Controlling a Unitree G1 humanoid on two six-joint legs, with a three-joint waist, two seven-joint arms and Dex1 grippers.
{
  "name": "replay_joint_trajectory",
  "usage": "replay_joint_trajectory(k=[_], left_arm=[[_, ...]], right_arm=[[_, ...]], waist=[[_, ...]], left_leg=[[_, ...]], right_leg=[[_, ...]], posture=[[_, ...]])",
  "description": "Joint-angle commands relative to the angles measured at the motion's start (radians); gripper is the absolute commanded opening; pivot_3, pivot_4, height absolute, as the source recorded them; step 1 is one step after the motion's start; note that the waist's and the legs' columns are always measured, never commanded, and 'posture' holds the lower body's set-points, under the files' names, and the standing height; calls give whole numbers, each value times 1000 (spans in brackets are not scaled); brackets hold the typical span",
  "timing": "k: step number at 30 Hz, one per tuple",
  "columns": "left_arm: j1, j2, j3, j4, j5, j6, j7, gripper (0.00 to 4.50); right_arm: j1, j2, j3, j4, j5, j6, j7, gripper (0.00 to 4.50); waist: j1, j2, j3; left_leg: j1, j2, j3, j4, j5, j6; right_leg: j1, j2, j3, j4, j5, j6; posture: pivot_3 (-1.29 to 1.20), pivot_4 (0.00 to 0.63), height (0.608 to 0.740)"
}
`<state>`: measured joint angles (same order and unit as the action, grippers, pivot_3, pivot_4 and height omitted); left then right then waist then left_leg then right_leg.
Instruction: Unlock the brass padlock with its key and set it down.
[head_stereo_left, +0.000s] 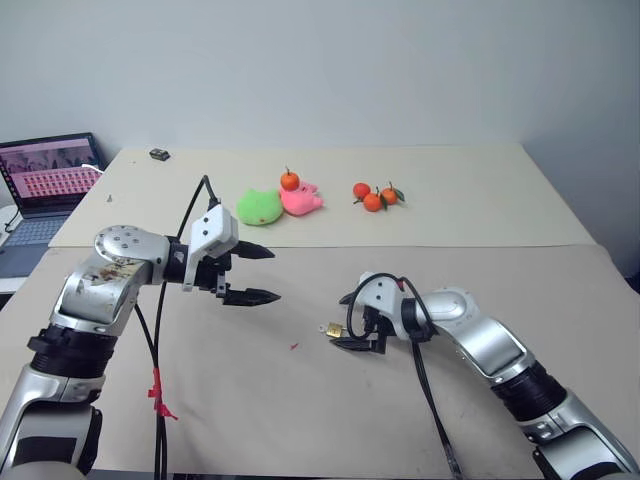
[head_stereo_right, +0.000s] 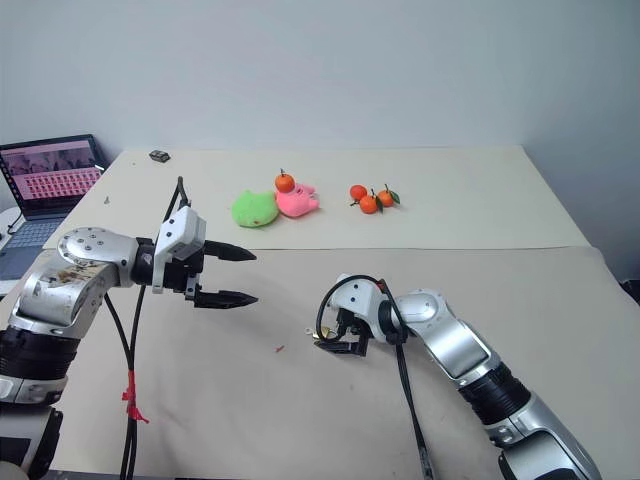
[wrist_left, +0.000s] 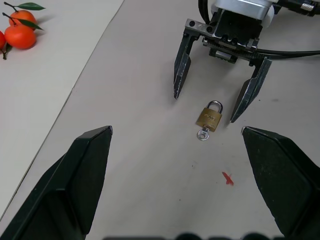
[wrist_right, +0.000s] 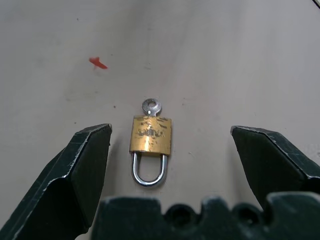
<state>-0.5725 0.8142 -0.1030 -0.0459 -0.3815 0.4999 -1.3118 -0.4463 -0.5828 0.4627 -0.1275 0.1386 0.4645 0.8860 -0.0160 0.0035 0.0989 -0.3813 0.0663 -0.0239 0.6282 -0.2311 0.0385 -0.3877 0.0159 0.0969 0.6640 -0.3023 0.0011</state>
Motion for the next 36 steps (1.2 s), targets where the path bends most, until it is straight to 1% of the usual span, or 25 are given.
replay_joint_trajectory(k=[1, 7, 8, 11, 13, 14, 15, 16, 17, 18, 19, 23, 26, 29, 31, 32, 34, 36], left_arm=[[-38, 6, 6, -8, -2, -10, -9, 4404], [-57, 1, -2, 12, 9, -19, -15, 4404], [-60, 0, -4, 14, 10, -20, -15, 4478], [-64, 5, -2, 10, 5, -15, -21, 4500], [-68, 5, 0, 11, 2, -12, -24, 4500], [-70, 4, 0, 13, 1, -11, -24, 4500], [-71, 3, 0, 15, 1, -11, -24, 4500], [-72, 1, 0, 15, 1, -11, -24, 4500], [-72, 0, 1, 12, -5, -6, -26, 4500], [-72, -2, 4, 10, -13, 2, -28, 4500], [-73, -5, 8, 8, -24, 13, -29, 4500], [-87, -38, 28, 8, -80, 76, -11, 4500], [-108, -91, 46, 7, -147, 193, 43, 4500], [-96, -138, 53, -24, -247, 338, 72, 4500], [-81, -192, 100, -26, -385, 506, 107, 4500], [-70, -204, 108, -26, -422, 555, 113, 4500], [-58, -216, 115, -10, -456, 615, 132, 4500], [-62, -229, 118, 23, -467, 647, 157, 4500]], right_arm=[[12, 22, -7, -6, -22, -22, -5, 4500], [35, 60, -25, 5, -22, 11, -12, 4500], [38, 58, -23, 11, -28, 12, -10, 4243], [48, 54, -23, 20, -37, 14, -9, 3481], [51, 54, -24, 21, -40, 14, -7, 2681], [52, 54, -25, 22, -41, 13, -5, 2427], [53, 54, -26, 22, -43, 13, -4, 1952], [53, 54, -27, 22, -43, 13, -3, 1727], [54, 52, -28, 20, -44, 14, -2, 1300], [53, 50, -29, 18, -45, 15, -1, 996], [52, 45, -28, 13, -48, 15, 2, 898], [39, 17, -34, -15, -79, -9, -1, 898], [13, -5, -53, -35, -105, -51, -8, 898], [-19, -25, -83, -53, -145, -124, -36, 898], [-45, -49, -111, -62, -189, -228, -67, 898], [-54, -59, -126, -67, -206, -273, -79, 898], [-70, -81, -146, -84, -232, -364, -89, 898], [-86, -91, -172, -127, -225, -412, -80, 898]], waist=[[1, 0, 0], [0, 0, 0], [2, 0, 0], [2, 0, 0], [2, 0, 0], [2, 0, 0], [2, 0, 0], [2, 0, 0], [2, 0, 0], [2, 0, 0], [2, 0, 0], [5, 0, 0], [9, 0, 0], [4, 0, 0], [0, 0, 0], [-2, 0, 0], [-9, 0, 0], [-11, 0, 0]], left_leg=[[0, 0, 0, 0, 0, 0], [-1, 0, 0, 0, 0, 0], [-1, 0, 0, 0, 0, 0], [-1, 0, 0, 0, 0, 0], [-1, 0, 0, 0, 0, 0], [-1, 0, 0, 0, 0, 0], [-1, 0, 0, 0, 0, 0], [-1, 0, 0, 0, 0, 0], [0, 0, 0, 0, 0, 0], [0, 0, 0, 0, 0, 0], [0, 0, 0, 0, 0, 0], [-1, 0, 0, 0, 0, 0], [-1, 0, -1, 1, 0, 0], [-2, -1, 0, 2, 0, 0], [-2, -1, -1, 2, 0, 0], [-2, -1, -1, 2, 0, 0], [-2, 0, -1, 1, 0, 1], [-2, 0, -1, 0, 0, 1]], right_leg=[[0, 0, 0, 0, 0, 0], [0, 0, 0, 0, 0, 0], [0, 0, 0, 0, 0, 0], [0, 0, 0, 0, 0, 0], [0, 0, 0, 0, 0, 0], [0, 0, 0, -1, 0, 0], [0, 0, 0, 0, 0, 0], [0, 0, 0, 0, 0, 0], [0, 0, 0, 0, 0, 0], [0, 0, 0, 0, 0, 0], [0, 0, 0, 0, 0, 0], [0, 0, 0, 0, 0, 0], [0, 0, 0, 0, 0, 0], [0, -1, 0, 0, 0, 0], [0, -1, 0, 0, 0, 0], [0, -1, 0, 0, 0, 0], [0, 0, 0, 0, 0, 0], [0, 1, 0, 1, 0, 0]], posture=[[0, 150, 660], [0, 150, 660], [0, 150, 660], [0, 150, 660], [0, 150, 660], [0, 150, 660], [0, 150, 660], [0, 150, 660], [0, 150, 660], [0, 150, 660], [0, 150, 660], [0, 150, 660], [0, 150, 660], [0, 150, 660], [0, 150, 660], [0, 150, 660], [0, 150, 660], [0, 150, 660]])
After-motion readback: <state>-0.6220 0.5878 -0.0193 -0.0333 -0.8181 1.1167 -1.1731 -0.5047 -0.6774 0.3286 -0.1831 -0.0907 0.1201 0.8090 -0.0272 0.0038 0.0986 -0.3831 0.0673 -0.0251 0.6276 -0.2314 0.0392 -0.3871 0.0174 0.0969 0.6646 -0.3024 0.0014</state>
